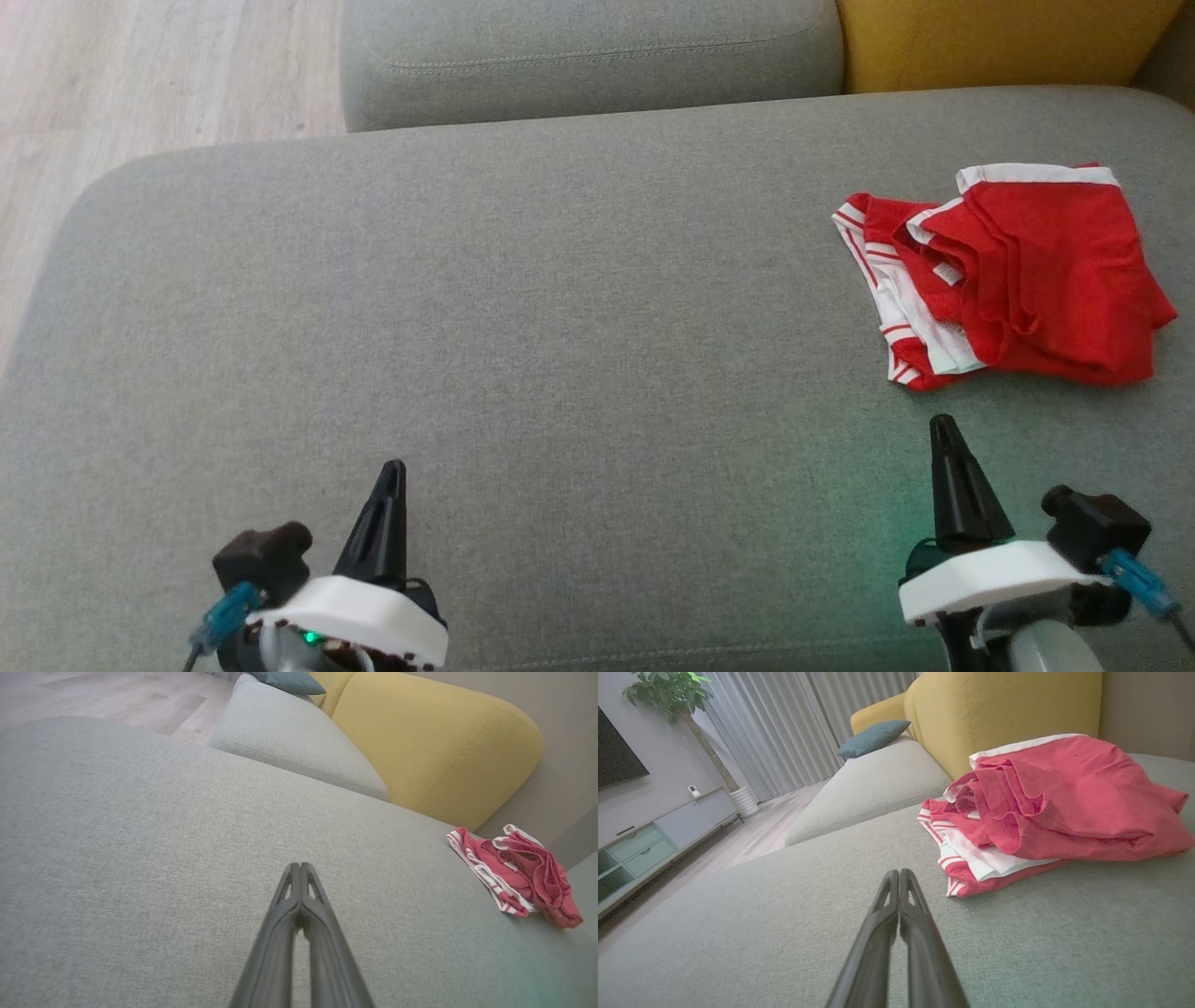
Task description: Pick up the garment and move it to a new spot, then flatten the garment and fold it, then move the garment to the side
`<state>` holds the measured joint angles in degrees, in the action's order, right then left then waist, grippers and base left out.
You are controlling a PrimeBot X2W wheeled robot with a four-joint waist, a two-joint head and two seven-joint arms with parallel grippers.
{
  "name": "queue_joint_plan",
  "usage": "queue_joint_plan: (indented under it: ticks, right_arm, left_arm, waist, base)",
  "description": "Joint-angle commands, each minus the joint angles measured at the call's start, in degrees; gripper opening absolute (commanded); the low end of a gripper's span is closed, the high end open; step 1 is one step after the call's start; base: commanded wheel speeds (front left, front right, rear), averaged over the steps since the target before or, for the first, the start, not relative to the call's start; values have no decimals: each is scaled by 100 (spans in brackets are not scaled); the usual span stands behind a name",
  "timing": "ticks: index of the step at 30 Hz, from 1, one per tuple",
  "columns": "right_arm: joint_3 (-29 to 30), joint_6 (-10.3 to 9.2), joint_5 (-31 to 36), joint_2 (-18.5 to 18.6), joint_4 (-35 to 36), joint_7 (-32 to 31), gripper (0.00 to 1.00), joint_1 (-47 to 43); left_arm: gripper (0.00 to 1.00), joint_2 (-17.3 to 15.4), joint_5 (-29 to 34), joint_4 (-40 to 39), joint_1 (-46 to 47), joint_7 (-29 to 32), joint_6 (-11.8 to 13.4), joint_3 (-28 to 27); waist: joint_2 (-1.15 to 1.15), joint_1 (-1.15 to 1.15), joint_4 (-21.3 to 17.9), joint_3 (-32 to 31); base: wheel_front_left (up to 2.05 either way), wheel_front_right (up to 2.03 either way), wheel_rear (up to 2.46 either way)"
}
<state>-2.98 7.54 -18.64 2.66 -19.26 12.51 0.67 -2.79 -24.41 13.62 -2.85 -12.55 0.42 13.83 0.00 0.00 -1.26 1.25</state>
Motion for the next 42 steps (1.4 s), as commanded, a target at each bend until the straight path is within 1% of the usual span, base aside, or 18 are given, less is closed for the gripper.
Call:
queue_joint_plan:
  ticks: [1,26,42]
  right_arm:
    - [40,-1,-199,41,200,-28,0,264]
    - [192,-2,-1937,82,279,-418,0,328]
    - [294,-2,-2928,95,325,-655,0,364]
  left_arm:
    - [0,-43,-174,-154,299,27,-41,-130]
    - [0,-105,-1810,-103,441,391,-220,-481]
    - [0,-126,-2738,-82,518,619,-322,-705]
  waist:
    - [0,0,2,-2]
    - [0,0,32,-26]
    - [0,0,48,-41]
  base:
    - [0,0,0]
    - [0,0,0]
    - [0,0,0]
